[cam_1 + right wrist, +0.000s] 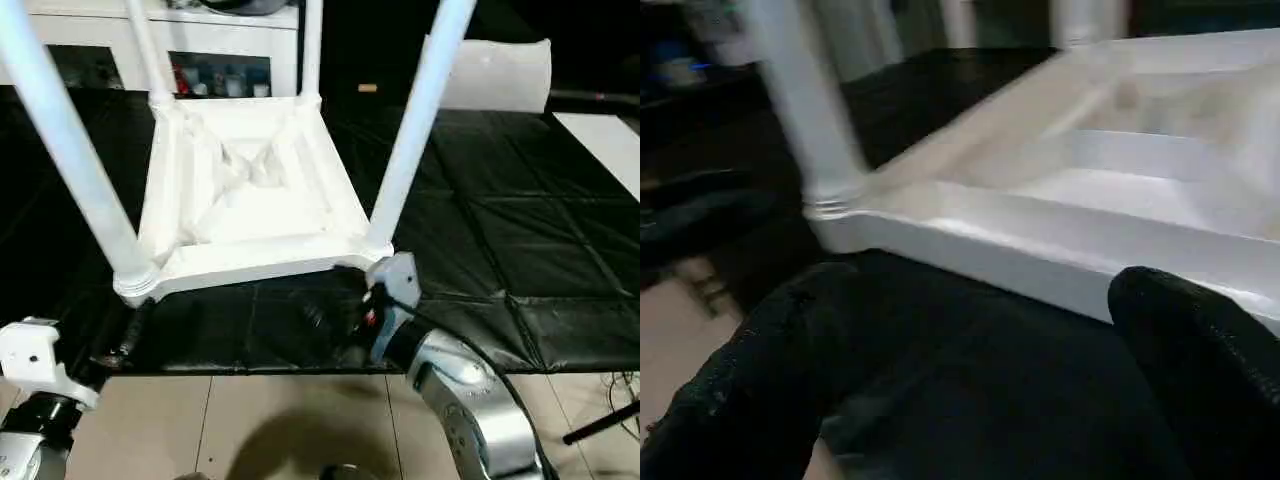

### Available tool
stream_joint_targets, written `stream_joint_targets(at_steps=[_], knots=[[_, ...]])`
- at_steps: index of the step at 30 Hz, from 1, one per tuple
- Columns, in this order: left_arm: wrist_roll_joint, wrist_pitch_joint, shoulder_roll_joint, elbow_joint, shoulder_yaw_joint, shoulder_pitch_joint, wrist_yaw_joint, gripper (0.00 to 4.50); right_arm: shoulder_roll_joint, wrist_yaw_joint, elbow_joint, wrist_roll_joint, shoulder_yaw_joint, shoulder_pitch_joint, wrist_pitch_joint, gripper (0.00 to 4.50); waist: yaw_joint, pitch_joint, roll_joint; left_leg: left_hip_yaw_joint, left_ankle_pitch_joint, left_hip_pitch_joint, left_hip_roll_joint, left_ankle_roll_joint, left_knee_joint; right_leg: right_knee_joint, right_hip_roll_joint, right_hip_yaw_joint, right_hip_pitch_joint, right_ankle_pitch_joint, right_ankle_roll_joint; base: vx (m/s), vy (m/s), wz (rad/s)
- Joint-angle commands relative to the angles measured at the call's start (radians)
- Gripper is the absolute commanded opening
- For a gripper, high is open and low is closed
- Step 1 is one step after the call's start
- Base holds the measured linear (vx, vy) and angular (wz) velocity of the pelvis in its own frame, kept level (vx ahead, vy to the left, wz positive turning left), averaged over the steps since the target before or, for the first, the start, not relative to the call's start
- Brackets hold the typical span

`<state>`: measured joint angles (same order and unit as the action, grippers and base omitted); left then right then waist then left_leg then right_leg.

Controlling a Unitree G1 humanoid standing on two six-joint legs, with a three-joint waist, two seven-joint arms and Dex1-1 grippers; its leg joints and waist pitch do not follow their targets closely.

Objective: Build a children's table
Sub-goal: Rotate table base

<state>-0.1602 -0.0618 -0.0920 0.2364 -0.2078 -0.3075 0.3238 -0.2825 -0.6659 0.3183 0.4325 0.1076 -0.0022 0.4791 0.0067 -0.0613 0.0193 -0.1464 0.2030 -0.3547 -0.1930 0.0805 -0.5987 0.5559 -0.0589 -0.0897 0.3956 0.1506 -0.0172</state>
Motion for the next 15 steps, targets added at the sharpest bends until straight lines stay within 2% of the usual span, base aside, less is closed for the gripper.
stream_joint_targets(at_steps=[1,2,3,4,5,6,7,8,10,12,13,15], knots=[[-0.006,-0.026,-0.019,-0.071,-0.020,0.060,-0.002,4.45,-0.020,-0.040,0.041,0.051,0.000,0.006,0.047,4.50,-0.002,0.041,-0.016,0.013,0.449,0.013,-0.022,-0.037,0.081,-0.115,-0.055,0.022,-0.023,0.629,0.023,0.000,0.000,0.00],[-0.014,-0.024,-0.048,-0.128,-0.035,0.123,0.010,4.45,-0.031,-0.053,0.052,0.068,0.003,0.010,0.063,4.50,0.000,0.041,-0.018,0.014,0.450,0.017,-0.022,-0.037,0.080,-0.118,-0.058,0.021,-0.022,0.632,0.025,0.000,0.000,0.00],[-0.017,-0.023,-0.058,-0.147,-0.040,0.145,0.015,4.45,-0.034,-0.057,0.056,0.074,0.005,0.011,0.068,4.50,0.001,0.039,-0.018,0.015,0.460,0.023,-0.017,-0.035,0.078,-0.123,-0.056,0.015,-0.018,0.652,0.037,0.000,0.000,0.00],[-0.034,-0.003,-0.085,-0.184,-0.051,0.206,0.032,4.45,-0.040,-0.063,0.061,0.079,0.010,0.012,0.076,4.50,0.002,0.039,-0.023,0.017,0.466,0.027,-0.017,-0.030,0.077,-0.124,-0.058,0.013,-0.019,0.656,0.037,0.000,0.000,0.00],[-0.040,0.016,-0.095,-0.181,-0.050,0.237,0.036,4.45,-0.042,-0.062,0.059,0.076,0.012,0.013,0.073,4.50,-0.002,0.036,-0.023,0.023,0.487,0.026,-0.019,-0.023,0.080,-0.128,-0.061,0.003,-0.026,0.668,0.037,0.000,0.000,0.00],[-0.044,0.029,-0.102,-0.177,-0.049,0.257,0.039,4.45,-0.043,-0.061,0.058,0.074,0.014,0.013,0.071,4.50,-0.003,0.040,-0.029,0.030,0.494,0.023,-0.028,-0.014,0.085,-0.120,-0.068,0.001,-0.038,0.633,0.022,0.000,0.000,0.00],[-0.055,0.059,-0.109,-0.163,-0.045,0.285,0.043,4.45,-0.043,-0.057,0.054,0.065,0.016,0.014,0.063,4.50,-0.006,0.042,-0.030,0.034,0.498,0.016,-0.034,-0.011,0.090,-0.111,-0.071,0.002,-0.046,0.587,0.003,0.000,0.000,0.00],[-0.063,0.076,-0.114,-0.158,-0.043,0.303,0.046,4.45,-0.043,-0.054,0.052,0.060,0.017,0.014,0.059,4.50,-0.007,0.042,-0.026,0.033,0.498,0.014,-0.035,-0.010,0.091,-0.111,-0.071,0.003,-0.046,0.580,-0.002,0.000,0.000,0.00],[-0.073,0.113,-0.133,-0.177,-0.038,0.369,0.048,4.45,-0.038,-0.040,0.048,0.052,0.013,0.017,0.057,4.50,-0.004,0.042,-0.028,0.028,0.486,0.022,-0.027,-0.007,0.084,-0.110,-0.077,0.007,-0.038,0.600,-0.015,0.000,0.000,0.00],[-0.082,0.130,-0.143,-0.200,-0.036,0.406,0.050,4.45,-0.037,-0.033,0.048,0.048,0.013,0.019,0.056,4.50,-0.001,0.046,-0.029,0.029,0.449,0.016,-0.027,-0.009,0.085,-0.104,-0.079,0.011,-0.043,0.570,-0.027,0.000,0.000,0.00],[-0.100,0.138,-0.154,-0.233,-0.033,0.455,0.063,4.45,-0.038,-0.021,0.050,0.045,0.014,0.022,0.060,4.50,0.000,0.047,-0.028,0.026,0.441,0.016,-0.026,-0.011,0.084,-0.104,-0.077,0.013,-0.041,0.561,-0.031,0.000,0.000,0.00],[-0.127,0.169,-0.166,-0.250,-0.023,0.484,0.101,4.45,-0.038,-0.005,0.048,0.035,0.017,0.023,0.061,4.50,0.003,0.051,-0.030,0.025,0.416,0.015,-0.026,-0.012,0.085,-0.097,-0.079,0.017,-0.044,0.535,-0.042,0.000,0.000,0.00]])
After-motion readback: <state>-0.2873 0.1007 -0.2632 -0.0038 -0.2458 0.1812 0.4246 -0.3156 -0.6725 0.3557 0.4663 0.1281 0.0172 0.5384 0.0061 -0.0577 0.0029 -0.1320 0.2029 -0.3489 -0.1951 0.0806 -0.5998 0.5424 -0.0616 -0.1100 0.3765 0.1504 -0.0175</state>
